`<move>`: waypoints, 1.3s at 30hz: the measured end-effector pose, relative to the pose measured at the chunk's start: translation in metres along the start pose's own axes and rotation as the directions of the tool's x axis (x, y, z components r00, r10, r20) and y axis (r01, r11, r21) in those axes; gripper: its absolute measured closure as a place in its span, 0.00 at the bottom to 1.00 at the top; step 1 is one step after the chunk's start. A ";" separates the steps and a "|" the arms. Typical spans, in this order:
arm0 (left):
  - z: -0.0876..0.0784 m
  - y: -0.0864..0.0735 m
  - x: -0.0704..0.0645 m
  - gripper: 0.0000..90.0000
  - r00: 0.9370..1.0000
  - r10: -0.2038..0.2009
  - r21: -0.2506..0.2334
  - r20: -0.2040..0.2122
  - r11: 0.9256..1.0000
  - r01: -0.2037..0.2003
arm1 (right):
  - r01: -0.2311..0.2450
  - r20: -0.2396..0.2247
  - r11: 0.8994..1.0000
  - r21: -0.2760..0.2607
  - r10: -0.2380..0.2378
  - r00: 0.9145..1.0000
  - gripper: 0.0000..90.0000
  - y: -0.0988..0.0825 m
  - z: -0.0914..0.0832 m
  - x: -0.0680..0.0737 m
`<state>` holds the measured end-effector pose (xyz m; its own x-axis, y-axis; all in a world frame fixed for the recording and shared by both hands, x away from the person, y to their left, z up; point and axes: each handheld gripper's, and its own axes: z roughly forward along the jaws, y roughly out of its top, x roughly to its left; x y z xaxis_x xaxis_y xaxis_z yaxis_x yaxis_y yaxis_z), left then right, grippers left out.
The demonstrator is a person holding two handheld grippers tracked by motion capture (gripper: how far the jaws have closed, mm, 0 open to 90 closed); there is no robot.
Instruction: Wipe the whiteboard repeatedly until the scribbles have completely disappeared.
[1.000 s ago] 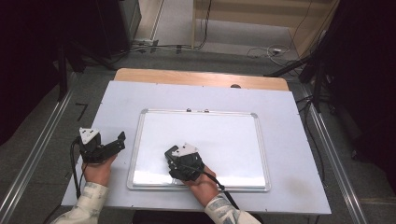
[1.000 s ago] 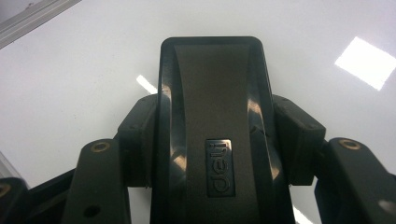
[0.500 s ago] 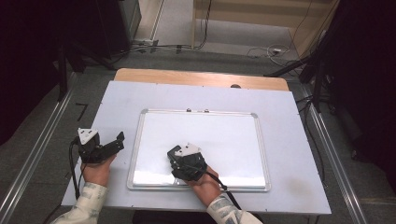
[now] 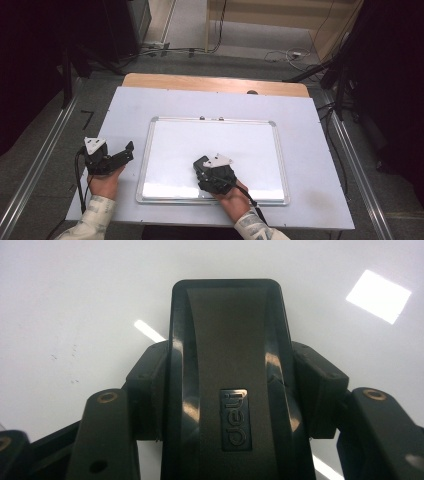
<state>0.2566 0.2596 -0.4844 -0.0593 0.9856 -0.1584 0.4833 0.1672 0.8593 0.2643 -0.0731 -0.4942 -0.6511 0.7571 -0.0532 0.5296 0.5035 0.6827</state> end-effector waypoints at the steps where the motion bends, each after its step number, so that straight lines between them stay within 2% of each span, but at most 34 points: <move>1: 0.000 0.000 0.000 0.12 1.000 0.000 -0.001 0.000 1.000 0.000 | -0.003 0.003 1.000 0.001 0.003 1.000 0.43 -0.001 -0.001 -0.002; 8: 0.000 0.000 0.000 0.12 1.000 0.001 -0.001 0.000 1.000 -0.001 | -0.009 0.009 1.000 0.000 0.009 1.000 0.43 -0.008 -0.007 -0.012; 26: 0.002 -0.001 -0.002 0.11 1.000 0.007 0.004 -0.005 1.000 -0.007 | -0.037 0.032 0.999 0.001 0.037 0.999 0.43 -0.031 -0.027 -0.051; 39: 0.001 -0.001 -0.001 0.12 1.000 0.005 0.004 -0.004 1.000 -0.005 | -0.061 0.050 0.998 0.004 0.061 0.997 0.43 -0.038 -0.032 -0.066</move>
<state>0.2574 0.2583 -0.4855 -0.0607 0.9865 -0.1521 0.4869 0.1623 0.8583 0.2696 -0.1553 -0.4929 -0.5899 0.8061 -0.0479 0.5706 0.4581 0.6816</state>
